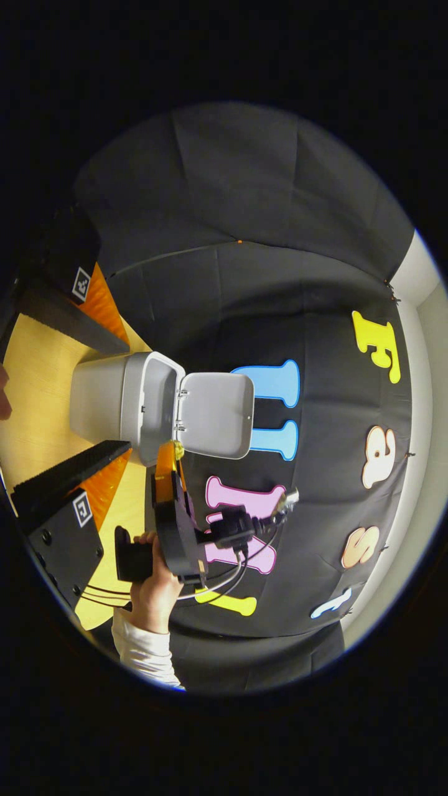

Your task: Press the lid of the desktop garbage bin to open it, pick up the crumpled paper on the desktop and throw it into the bin, then pick up the pop can on the desktop and drop it into the bin, and finally close the garbage bin lid.

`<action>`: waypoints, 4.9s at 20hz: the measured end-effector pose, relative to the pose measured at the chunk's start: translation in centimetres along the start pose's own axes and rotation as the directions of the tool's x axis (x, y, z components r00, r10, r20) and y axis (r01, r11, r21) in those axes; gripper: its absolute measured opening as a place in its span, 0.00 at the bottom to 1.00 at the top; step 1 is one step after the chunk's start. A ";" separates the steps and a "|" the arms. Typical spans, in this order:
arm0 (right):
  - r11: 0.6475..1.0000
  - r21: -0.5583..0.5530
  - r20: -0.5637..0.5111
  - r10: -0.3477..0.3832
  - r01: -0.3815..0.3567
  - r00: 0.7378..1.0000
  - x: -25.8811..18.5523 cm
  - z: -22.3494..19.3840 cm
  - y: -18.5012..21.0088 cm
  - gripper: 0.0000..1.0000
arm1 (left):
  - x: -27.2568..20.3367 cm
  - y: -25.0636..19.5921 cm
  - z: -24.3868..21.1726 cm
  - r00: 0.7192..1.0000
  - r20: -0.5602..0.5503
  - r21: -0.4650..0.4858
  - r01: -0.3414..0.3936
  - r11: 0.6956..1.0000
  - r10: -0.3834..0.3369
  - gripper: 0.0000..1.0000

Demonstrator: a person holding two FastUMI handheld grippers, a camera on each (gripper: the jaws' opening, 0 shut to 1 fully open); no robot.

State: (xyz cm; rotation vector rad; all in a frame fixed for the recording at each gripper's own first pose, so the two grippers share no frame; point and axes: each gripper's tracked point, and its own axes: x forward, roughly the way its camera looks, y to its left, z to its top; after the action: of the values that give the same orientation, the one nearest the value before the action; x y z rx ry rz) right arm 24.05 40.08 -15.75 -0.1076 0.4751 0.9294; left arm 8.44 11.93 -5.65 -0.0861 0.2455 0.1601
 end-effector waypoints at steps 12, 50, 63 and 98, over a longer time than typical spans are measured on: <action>0.999 -0.024 0.049 -0.031 0.032 0.998 -5.2 0.8 -1.7 0.89 | 1.8 -6.0 -3.5 0.993 -0.040 0.022 0.113 0.993 -0.112 0.96; 0.848 0.015 0.027 -0.529 0.529 0.848 -32.7 -4.3 -18.8 0.97 | 25.1 -26.6 -30.8 0.839 -0.462 0.158 0.397 0.904 -0.287 0.95; 0.864 0.067 0.083 -0.504 0.500 0.860 -33.9 -4.2 -18.7 0.97 | 20.1 -25.9 -12.3 0.911 -0.204 0.129 0.389 0.912 -0.359 0.87; 0.858 0.042 0.130 -0.513 0.512 0.848 -35.5 -4.8 -19.5 0.97 | 26.6 -0.1 16.8 0.995 0.059 -0.103 -0.080 0.991 0.086 0.95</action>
State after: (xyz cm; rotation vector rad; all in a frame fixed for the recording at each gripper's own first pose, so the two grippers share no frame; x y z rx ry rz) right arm 19.94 0.52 -6.70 -0.1554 0.2964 0.4018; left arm 37.88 17.53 3.97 -0.1711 0.1778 0.2579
